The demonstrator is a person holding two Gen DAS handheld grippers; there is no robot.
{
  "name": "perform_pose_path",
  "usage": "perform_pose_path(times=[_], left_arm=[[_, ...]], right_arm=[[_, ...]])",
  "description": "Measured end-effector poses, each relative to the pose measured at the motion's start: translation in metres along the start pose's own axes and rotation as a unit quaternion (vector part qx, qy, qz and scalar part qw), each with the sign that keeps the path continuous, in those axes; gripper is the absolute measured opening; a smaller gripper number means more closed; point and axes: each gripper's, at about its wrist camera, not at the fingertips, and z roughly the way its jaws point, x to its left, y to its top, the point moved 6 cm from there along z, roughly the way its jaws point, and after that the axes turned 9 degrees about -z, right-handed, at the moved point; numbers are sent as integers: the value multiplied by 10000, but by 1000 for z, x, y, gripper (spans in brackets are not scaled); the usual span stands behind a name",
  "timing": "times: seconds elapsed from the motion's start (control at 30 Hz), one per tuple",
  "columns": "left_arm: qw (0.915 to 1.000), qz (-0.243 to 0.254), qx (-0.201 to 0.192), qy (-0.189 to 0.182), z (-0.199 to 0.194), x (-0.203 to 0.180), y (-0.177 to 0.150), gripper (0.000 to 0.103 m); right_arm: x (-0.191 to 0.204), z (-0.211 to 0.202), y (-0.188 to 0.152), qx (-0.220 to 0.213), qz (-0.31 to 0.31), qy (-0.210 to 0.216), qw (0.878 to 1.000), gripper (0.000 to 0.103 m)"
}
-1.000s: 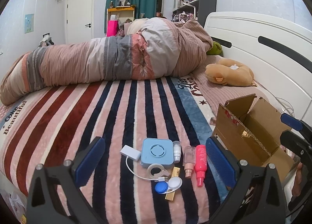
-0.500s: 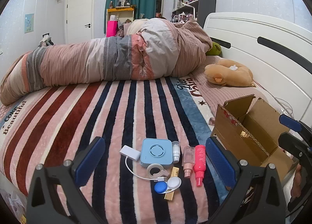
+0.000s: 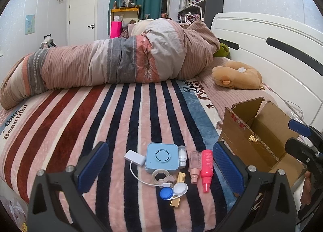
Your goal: Organize rigid objects
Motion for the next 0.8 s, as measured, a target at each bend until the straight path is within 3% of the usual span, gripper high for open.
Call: perform_pose_path(times=[0.23,0.4,0.53,0.63,0.8], left_arm=[[9999,-51,-21,-105,0,2,-1,103],[9993,-146,-162,-294,1,24,4,103],[9994,-193,-143,-245,13,59,0,102],[9993,-294,12,-213,26,83,-14,102],[9980,-390,454,-206,53,108,-48,102]], right_arm=[[5,0,3,66,-70,-121,9999,103],[31,-11,20,-341,-338,-21,9988,102],[70,-6,30,-440,-728,304,9959,86],[101,16,15,-157,-828,904,9923,84],[123,71,-35,759,-710,1235,9869,73]])
